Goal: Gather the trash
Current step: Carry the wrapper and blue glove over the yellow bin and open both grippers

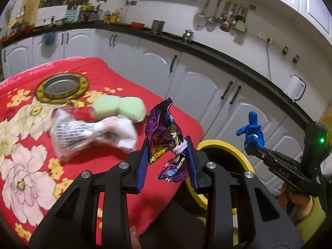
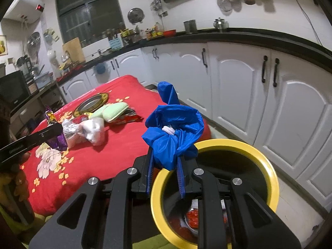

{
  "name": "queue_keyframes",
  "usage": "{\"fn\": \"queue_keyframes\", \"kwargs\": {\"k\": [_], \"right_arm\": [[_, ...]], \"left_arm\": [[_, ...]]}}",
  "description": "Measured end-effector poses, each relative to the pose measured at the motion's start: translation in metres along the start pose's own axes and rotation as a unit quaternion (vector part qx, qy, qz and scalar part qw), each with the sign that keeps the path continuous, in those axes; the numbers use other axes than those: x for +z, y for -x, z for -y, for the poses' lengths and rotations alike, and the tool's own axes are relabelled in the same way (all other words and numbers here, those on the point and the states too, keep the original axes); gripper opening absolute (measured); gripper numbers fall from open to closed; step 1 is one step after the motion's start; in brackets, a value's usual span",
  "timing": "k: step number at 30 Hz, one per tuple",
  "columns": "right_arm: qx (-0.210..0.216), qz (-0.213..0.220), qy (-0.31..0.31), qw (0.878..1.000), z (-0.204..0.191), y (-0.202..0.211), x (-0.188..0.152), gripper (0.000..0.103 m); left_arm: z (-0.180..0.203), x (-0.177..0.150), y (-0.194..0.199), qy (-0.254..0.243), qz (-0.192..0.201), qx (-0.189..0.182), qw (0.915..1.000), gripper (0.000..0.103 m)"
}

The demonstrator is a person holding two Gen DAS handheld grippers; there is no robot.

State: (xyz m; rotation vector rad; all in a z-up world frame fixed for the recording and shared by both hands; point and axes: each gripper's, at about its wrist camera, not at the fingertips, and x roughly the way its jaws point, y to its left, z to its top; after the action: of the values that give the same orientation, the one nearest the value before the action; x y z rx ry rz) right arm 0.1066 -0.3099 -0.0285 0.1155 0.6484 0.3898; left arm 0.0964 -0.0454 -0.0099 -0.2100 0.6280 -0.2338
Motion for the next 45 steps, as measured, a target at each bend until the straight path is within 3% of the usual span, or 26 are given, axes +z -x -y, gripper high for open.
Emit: {"fn": "queue_keyframes", "kwargs": {"k": [17,26,36,45], "right_arm": [[-0.05,0.01,-0.028,0.998,0.046,0.016,-0.013,0.019],[-0.069,-0.009,-0.043,0.997,0.068,0.016,-0.034,0.019],[-0.07,-0.034,-0.064,0.995,0.086,0.011,-0.055,0.021],[-0.055,-0.055,-0.074,0.994,0.091,0.002,-0.066,0.024]], "left_arm": [[0.065,0.001,-0.043,-0.052,-0.023,-0.055,0.9969,0.026],[0.104,-0.006,-0.076,-0.068,-0.056,-0.094,0.9917,0.026],[0.122,-0.022,-0.109,-0.08,-0.097,-0.113,0.9856,0.027],[0.128,-0.022,-0.126,-0.08,-0.109,-0.121,0.9833,0.031]]}}
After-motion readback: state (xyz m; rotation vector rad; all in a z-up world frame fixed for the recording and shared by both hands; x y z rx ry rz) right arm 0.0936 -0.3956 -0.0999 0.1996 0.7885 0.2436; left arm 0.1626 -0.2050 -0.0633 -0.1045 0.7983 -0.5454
